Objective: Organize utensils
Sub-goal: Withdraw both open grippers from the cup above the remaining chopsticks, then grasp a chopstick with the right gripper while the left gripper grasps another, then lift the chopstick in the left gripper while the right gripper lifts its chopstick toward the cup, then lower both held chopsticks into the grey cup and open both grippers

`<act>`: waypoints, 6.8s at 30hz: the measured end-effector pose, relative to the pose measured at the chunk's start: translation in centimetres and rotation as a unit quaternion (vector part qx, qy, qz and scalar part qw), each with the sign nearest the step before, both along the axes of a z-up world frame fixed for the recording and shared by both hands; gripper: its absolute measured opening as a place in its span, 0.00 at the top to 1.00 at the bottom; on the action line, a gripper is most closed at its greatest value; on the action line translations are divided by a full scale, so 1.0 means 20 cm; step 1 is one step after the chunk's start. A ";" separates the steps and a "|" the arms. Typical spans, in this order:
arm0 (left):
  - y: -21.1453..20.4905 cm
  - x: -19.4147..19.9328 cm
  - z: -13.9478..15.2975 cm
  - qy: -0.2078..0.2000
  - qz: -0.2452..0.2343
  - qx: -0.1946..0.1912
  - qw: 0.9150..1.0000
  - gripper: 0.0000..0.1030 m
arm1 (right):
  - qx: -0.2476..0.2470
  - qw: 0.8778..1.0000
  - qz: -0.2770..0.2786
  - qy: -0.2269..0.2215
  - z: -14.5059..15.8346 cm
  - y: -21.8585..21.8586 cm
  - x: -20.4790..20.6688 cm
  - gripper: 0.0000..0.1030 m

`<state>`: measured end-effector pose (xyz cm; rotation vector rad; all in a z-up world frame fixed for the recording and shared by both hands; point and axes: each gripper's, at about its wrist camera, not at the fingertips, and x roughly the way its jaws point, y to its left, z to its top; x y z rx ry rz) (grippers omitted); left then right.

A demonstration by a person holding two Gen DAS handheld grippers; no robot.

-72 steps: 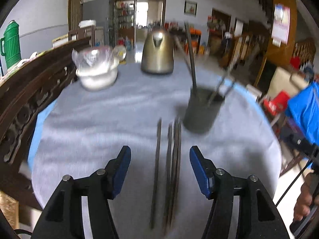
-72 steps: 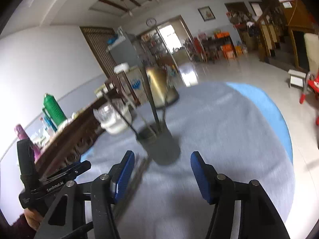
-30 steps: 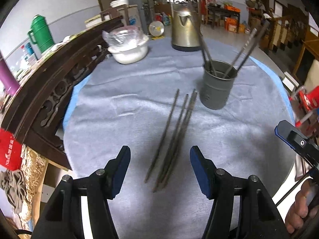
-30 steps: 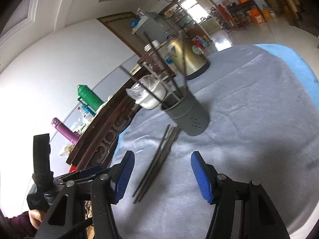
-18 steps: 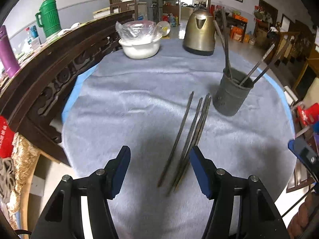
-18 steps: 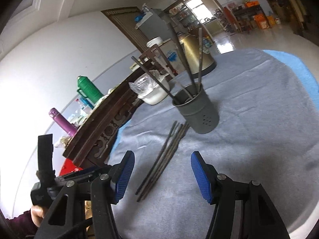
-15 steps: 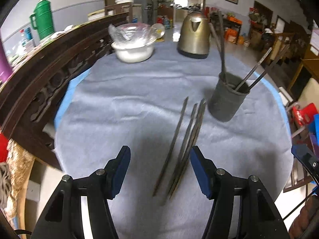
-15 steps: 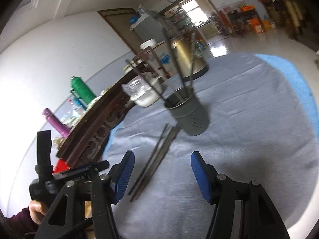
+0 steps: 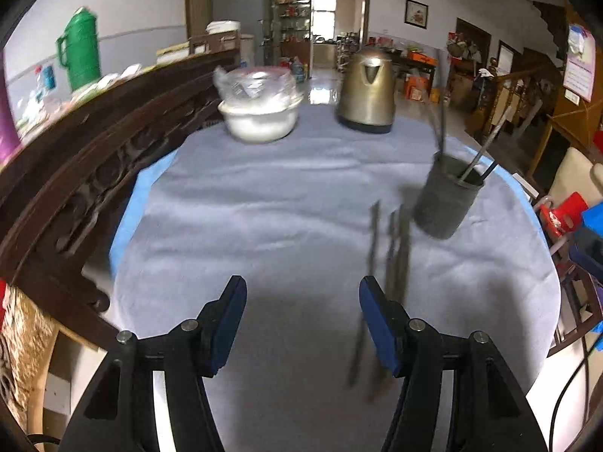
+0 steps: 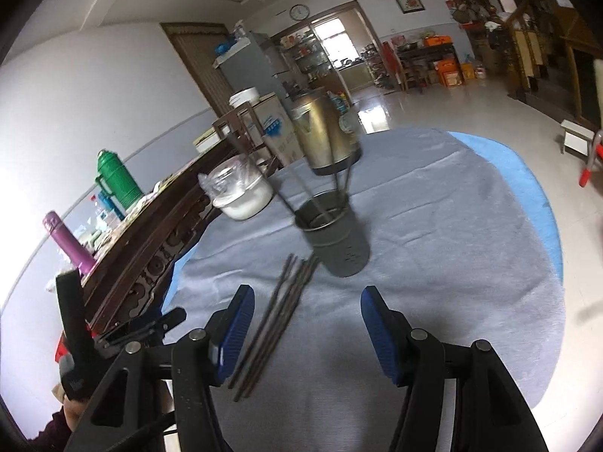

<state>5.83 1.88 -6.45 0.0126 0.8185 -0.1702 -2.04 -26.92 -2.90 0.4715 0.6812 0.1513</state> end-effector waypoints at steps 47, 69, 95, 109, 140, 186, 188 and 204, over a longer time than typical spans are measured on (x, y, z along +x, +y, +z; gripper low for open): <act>0.07 -0.08 -0.21 0.088 -0.004 -0.050 0.995 0.39 | 0.001 0.980 0.077 0.186 -0.62 0.41 0.52 0.84; 0.03 -0.01 -0.24 0.107 -0.039 -0.064 0.991 0.39 | -0.087 0.972 0.089 0.201 -0.63 0.36 0.50 0.84; -0.13 0.20 -0.42 0.167 -0.085 -0.105 0.977 0.95 | -0.053 0.974 0.071 0.206 -0.65 0.29 0.47 0.92; -0.29 0.43 -0.42 0.166 -0.112 -0.082 0.976 0.70 | -0.034 0.972 0.068 0.223 -0.65 0.25 0.40 0.92; -0.05 0.47 -0.38 0.201 -0.075 -0.104 0.971 0.91 | -0.029 0.974 0.062 0.214 -0.52 0.20 0.49 0.62; -0.15 0.53 0.27 0.031 -0.103 -0.107 0.988 0.94 | -0.099 0.991 0.070 0.055 0.02 0.21 0.52 0.94; -0.14 0.49 0.33 0.015 -0.102 -0.112 0.988 0.94 | -0.095 0.993 0.067 0.038 0.08 0.20 0.49 0.94; -0.15 0.27 0.72 -0.134 -0.073 -0.145 0.978 0.94 | -0.071 0.995 0.008 -0.063 0.36 0.02 0.33 0.94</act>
